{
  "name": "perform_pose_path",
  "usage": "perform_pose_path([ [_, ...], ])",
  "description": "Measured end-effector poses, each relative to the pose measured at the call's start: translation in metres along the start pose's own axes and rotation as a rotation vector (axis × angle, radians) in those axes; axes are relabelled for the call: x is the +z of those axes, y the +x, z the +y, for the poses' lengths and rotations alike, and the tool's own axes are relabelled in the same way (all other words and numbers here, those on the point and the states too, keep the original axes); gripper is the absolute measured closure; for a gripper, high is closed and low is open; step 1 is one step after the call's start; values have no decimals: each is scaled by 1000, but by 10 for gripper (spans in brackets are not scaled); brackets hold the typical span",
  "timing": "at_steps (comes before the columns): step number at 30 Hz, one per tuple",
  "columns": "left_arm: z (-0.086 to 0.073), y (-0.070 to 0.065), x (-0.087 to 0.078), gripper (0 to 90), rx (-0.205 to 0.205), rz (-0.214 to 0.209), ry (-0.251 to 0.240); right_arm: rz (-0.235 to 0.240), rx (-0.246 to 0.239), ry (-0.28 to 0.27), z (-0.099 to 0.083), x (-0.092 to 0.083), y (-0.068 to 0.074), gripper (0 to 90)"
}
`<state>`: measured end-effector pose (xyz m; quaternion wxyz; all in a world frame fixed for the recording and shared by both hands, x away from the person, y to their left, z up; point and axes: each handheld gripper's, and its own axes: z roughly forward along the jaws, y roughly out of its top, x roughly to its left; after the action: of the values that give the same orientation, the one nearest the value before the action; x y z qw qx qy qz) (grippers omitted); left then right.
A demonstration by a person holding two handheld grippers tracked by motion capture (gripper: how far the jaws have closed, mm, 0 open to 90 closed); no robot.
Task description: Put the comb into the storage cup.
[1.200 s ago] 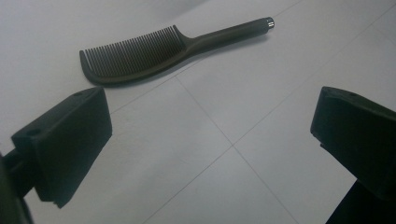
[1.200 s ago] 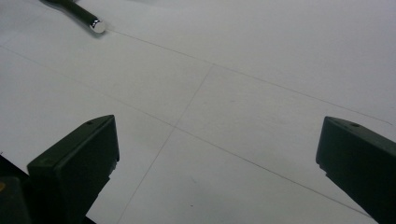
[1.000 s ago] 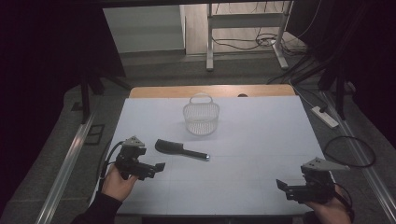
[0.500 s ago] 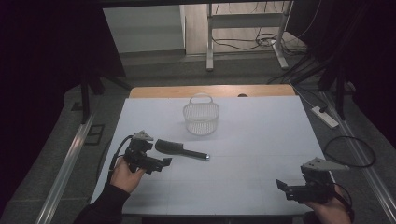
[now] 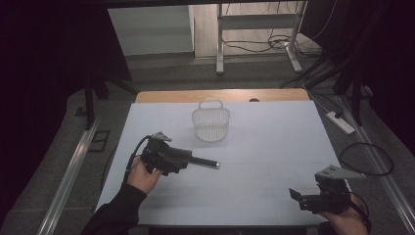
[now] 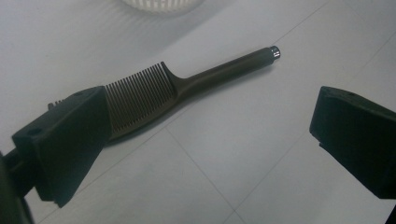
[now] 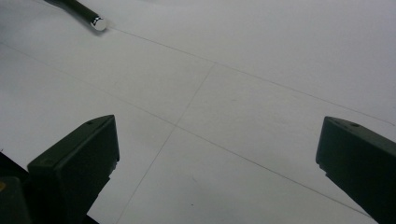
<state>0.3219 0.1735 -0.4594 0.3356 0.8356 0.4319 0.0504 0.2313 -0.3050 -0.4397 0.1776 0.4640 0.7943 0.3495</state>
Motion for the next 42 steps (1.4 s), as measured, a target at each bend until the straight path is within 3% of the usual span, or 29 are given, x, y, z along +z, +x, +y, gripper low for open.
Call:
perform_pose_path([
  [8,10,-1,9,0,1,-7,12,1,0,2,0,0,0,0],
  [20,22,-2,20,0,43,-9,26,3,4,8,0,1,-1,0],
  [42,45,0,39,0,38,-17,34,4,9,12,0,1,-1,1],
])
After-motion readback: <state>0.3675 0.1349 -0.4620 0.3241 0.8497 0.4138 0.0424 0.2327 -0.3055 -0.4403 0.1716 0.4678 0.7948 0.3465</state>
